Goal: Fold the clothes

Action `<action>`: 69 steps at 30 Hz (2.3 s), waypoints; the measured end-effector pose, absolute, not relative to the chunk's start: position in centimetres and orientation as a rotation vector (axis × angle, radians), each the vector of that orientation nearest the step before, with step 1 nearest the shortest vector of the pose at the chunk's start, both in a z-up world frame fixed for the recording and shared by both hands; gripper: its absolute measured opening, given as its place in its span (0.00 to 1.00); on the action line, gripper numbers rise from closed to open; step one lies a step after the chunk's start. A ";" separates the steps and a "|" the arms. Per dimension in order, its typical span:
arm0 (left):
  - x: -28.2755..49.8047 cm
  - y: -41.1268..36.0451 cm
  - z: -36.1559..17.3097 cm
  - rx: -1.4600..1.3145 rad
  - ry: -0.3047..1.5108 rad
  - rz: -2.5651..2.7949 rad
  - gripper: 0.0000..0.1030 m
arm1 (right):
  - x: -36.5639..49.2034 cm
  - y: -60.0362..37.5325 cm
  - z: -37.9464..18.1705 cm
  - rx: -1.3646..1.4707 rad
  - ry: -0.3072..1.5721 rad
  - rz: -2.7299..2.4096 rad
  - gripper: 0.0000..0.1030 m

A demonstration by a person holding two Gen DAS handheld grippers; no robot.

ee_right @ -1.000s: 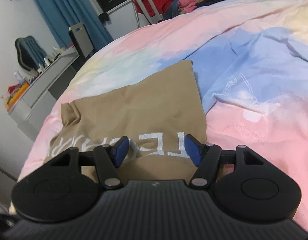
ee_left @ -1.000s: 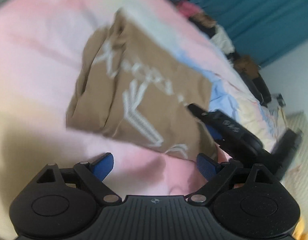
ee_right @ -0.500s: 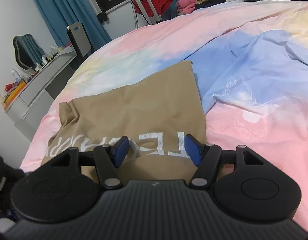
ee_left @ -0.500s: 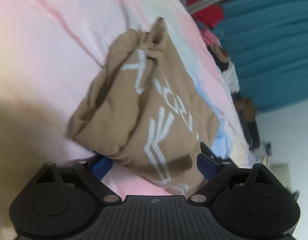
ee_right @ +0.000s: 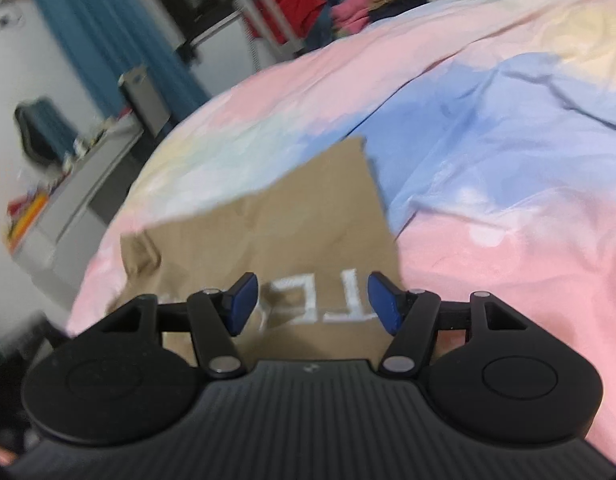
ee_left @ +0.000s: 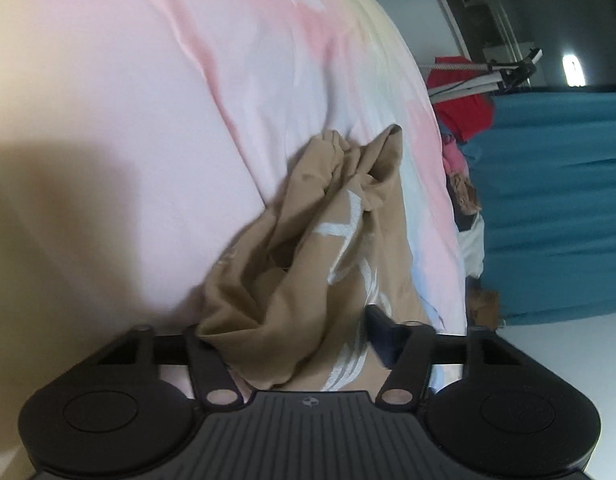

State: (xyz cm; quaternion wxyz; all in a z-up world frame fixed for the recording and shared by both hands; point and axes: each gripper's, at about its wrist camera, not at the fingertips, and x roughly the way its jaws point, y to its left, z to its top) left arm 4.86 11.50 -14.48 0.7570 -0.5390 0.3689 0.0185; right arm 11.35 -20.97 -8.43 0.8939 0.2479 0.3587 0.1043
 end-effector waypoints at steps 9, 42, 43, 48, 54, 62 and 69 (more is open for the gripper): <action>2.9 11.7 -12.1 -1.113 0.688 0.001 0.29 | 9.7 -19.6 -10.5 0.904 0.939 0.393 0.65; 1.1 11.6 -8.6 -1.123 0.415 -0.171 0.23 | 7.5 -23.6 -15.9 1.585 0.943 0.279 0.79; 1.0 11.6 -8.5 -1.122 0.409 -0.172 0.23 | 7.4 -24.0 -16.1 1.596 0.925 0.261 0.79; 0.9 11.4 -8.4 -1.105 0.421 -0.156 0.23 | 7.7 -24.3 -14.3 1.450 0.870 0.242 0.48; 1.9 9.9 -5.9 -1.070 0.454 -0.138 0.23 | 6.9 -26.2 -10.3 1.345 0.728 0.241 0.29; 10.7 2.0 0.7 -1.098 0.585 -0.218 0.23 | 10.1 -34.6 -3.4 1.379 0.535 0.171 0.28; 24.4 -11.6 3.1 -1.003 0.799 -0.313 0.23 | 16.8 -46.8 0.7 1.268 0.468 0.005 0.28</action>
